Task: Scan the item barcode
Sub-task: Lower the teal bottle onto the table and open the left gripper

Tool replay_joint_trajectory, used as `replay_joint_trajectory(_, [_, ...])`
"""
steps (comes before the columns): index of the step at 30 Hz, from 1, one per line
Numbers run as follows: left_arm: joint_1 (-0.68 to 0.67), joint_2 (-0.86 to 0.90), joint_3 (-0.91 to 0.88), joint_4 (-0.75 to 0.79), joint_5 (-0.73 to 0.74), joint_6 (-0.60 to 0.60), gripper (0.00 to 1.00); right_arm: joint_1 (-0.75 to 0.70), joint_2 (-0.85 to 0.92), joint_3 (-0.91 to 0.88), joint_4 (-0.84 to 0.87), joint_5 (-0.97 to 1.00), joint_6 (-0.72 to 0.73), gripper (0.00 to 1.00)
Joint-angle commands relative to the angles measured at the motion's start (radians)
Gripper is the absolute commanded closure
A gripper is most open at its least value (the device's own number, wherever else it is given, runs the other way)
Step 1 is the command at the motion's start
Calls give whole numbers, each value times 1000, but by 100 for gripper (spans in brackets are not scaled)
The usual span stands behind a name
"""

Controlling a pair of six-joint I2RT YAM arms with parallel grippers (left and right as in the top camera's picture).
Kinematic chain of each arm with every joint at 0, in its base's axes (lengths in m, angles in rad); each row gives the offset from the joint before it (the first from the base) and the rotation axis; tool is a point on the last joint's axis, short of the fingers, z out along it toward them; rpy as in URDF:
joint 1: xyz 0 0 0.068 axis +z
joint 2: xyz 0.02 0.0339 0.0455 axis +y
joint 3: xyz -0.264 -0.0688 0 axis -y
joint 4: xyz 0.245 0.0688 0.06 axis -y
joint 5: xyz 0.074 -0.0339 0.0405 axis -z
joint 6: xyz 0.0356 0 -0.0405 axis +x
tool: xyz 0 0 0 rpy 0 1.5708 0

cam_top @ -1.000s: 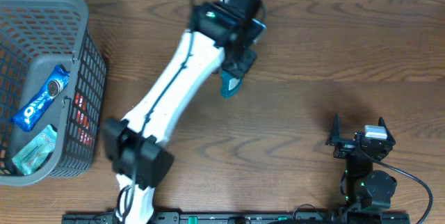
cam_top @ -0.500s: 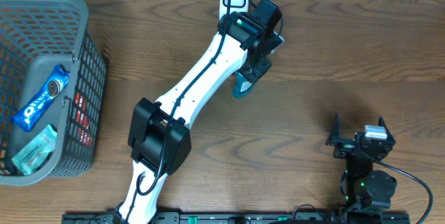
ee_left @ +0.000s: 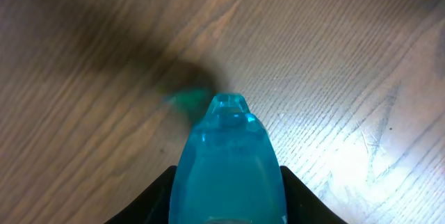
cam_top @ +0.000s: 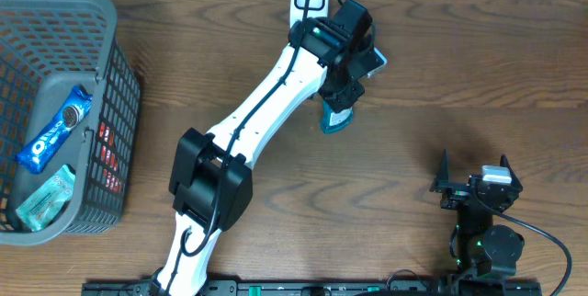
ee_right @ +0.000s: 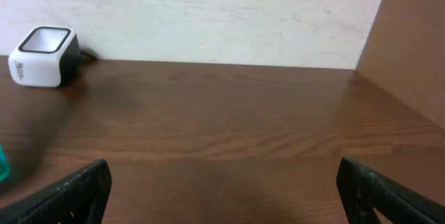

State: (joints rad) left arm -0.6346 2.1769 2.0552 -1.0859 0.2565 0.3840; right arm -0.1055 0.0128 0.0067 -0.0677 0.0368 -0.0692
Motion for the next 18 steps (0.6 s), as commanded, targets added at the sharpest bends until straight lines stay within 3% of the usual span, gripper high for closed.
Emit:
replay_joint_trajectory(1, [19,-7,-23,20,52,34,62,-6,-4,-1,-3,3,9,1])
replay_joint_trajectory(7, [29,-7,-44,37,87,69,61,-6,-4,-1,-3,3,9,1])
replay_joint_trajectory(14, [28,-7,-44,35,102,77,50,-6,-4,-1,-3,3,9,1])
replay_joint_trajectory(18, [29,-7,-44,29,101,77,38,-6,-4,-1,-3,3,9,1])
